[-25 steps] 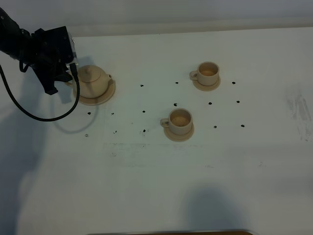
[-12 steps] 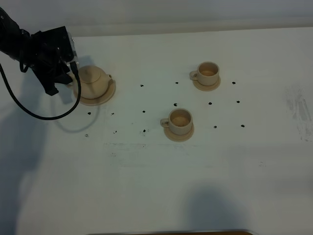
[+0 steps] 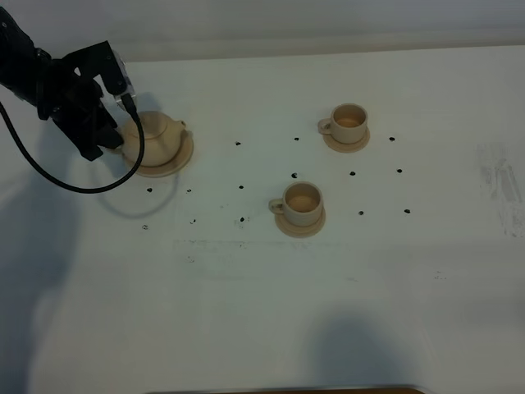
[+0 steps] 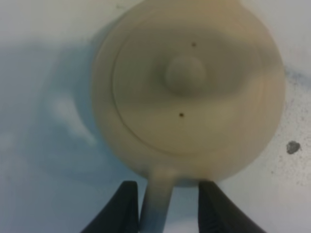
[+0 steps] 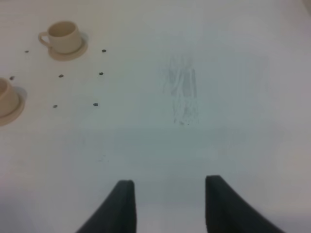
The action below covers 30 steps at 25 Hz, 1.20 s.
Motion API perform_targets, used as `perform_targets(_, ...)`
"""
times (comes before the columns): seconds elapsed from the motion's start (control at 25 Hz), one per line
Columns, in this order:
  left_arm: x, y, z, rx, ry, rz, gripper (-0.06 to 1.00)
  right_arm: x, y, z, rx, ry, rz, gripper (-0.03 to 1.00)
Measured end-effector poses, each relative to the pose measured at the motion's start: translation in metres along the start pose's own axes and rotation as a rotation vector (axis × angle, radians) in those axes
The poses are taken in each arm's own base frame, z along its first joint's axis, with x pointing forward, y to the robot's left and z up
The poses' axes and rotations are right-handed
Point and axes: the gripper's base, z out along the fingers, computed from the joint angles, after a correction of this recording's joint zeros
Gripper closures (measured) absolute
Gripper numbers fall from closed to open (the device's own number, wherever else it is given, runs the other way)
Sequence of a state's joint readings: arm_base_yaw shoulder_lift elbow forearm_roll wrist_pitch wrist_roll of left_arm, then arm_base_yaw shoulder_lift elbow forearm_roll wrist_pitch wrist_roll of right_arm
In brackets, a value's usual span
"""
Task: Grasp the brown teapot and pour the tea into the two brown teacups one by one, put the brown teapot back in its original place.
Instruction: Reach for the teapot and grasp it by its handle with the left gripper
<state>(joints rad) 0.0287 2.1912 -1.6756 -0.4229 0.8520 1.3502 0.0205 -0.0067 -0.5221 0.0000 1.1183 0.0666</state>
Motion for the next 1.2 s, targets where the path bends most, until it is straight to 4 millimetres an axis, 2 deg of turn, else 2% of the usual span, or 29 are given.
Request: perform_targets(1.2,0.000,-0.010,-0.014,0.071,0.053,-0.365,0.66,0.000,0.000,0.000,0.000,0.000,0.000,0.61)
